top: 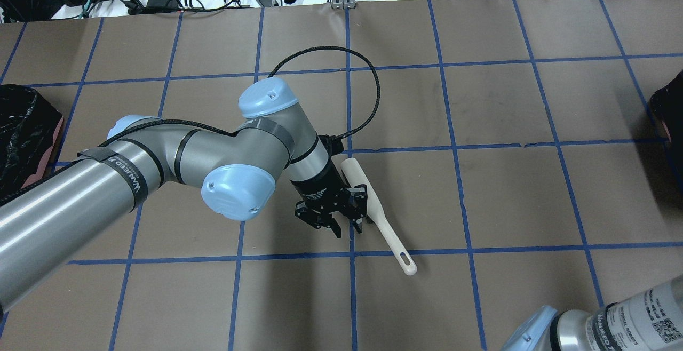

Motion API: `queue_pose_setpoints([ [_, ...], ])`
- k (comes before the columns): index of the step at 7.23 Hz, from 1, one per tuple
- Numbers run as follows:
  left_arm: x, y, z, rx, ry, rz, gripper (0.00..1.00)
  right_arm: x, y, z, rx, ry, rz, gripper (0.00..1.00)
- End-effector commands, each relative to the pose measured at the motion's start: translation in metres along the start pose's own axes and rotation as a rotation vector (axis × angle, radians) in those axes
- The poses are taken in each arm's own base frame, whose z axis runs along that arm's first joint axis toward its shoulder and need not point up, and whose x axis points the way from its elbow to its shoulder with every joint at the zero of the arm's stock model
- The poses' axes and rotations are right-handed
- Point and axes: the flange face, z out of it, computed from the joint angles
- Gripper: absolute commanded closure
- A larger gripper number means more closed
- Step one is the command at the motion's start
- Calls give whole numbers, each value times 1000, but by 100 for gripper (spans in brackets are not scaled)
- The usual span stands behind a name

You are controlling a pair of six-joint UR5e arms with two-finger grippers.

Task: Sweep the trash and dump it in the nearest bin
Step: 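Carry the dustpan to the black bin and tip it with the right gripper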

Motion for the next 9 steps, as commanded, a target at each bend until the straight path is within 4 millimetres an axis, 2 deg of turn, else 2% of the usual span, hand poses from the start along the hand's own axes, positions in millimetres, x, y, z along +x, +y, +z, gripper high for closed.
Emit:
queue_pose_setpoints([
  [1,12,1,7,-30,33,-226,55,1,4,-3,-56,26,-35,100],
  [2,28,11,17,-73,74,-288,55,0,5,-6,-72,8,-26,100],
  [4,55,14,29,-32,130,-430,53,11,3,-23,-87,35,-32,100],
  [6,55,5,44,-40,120,-435,52,18,-1,-34,-95,56,-22,100],
  [8,60,8,59,-45,95,-423,13,12,12,-58,-92,129,18,100],
  [9,61,9,60,-47,92,-429,0,7,20,-75,-89,162,61,100],
])
